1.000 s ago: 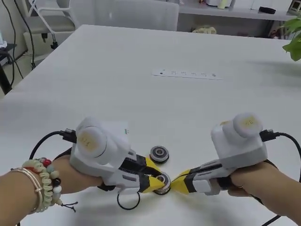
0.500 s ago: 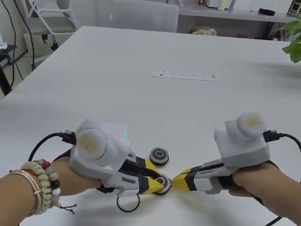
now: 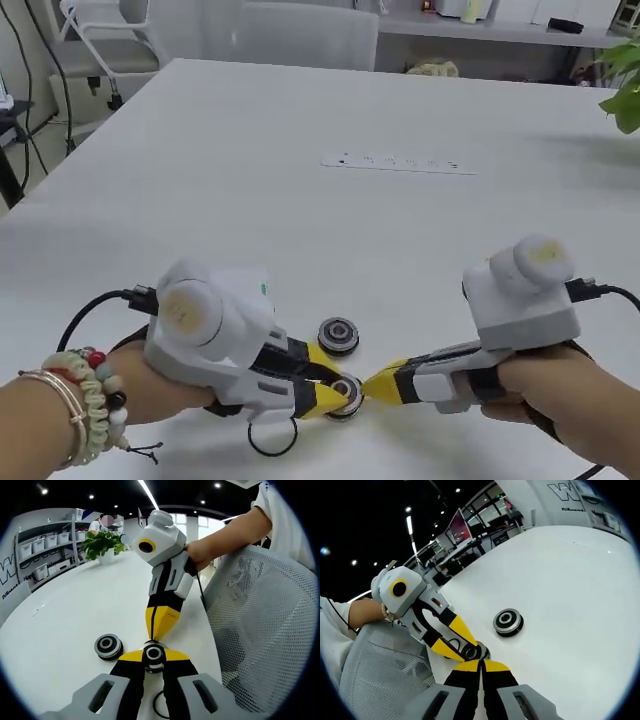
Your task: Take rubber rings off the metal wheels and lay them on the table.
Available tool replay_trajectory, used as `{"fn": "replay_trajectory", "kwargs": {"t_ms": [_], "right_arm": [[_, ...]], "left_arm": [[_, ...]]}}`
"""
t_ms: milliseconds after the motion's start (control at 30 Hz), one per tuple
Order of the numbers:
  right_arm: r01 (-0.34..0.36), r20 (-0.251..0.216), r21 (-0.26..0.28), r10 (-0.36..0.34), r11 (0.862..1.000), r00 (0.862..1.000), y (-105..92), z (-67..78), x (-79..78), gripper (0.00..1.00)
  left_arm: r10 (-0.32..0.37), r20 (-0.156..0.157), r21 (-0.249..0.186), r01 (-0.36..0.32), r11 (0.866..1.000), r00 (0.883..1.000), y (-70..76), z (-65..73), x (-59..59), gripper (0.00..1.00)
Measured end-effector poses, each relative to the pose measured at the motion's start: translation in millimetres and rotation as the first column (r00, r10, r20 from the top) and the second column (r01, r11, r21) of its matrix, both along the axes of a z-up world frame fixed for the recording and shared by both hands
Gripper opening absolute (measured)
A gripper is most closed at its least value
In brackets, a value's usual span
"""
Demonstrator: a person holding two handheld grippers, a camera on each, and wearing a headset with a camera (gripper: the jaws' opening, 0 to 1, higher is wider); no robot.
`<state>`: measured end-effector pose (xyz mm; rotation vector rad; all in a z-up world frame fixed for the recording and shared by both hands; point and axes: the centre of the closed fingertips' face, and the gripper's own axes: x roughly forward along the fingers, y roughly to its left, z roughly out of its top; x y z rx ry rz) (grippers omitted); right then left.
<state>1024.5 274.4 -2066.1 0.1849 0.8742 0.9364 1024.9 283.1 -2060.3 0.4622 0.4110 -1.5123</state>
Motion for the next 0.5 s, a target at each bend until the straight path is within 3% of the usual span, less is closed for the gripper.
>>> {"fn": "replay_trajectory", "kwargs": {"t_ms": [500], "right_arm": [[-0.005, -0.022, 0.005, 0.005, 1.000, 1.000, 2.6, 1.6, -4.0, 0.00]], "left_arm": [[-0.006, 0.001, 0.000, 0.006, 1.000, 1.000, -1.2, -0.1, -1.2, 0.07]]}}
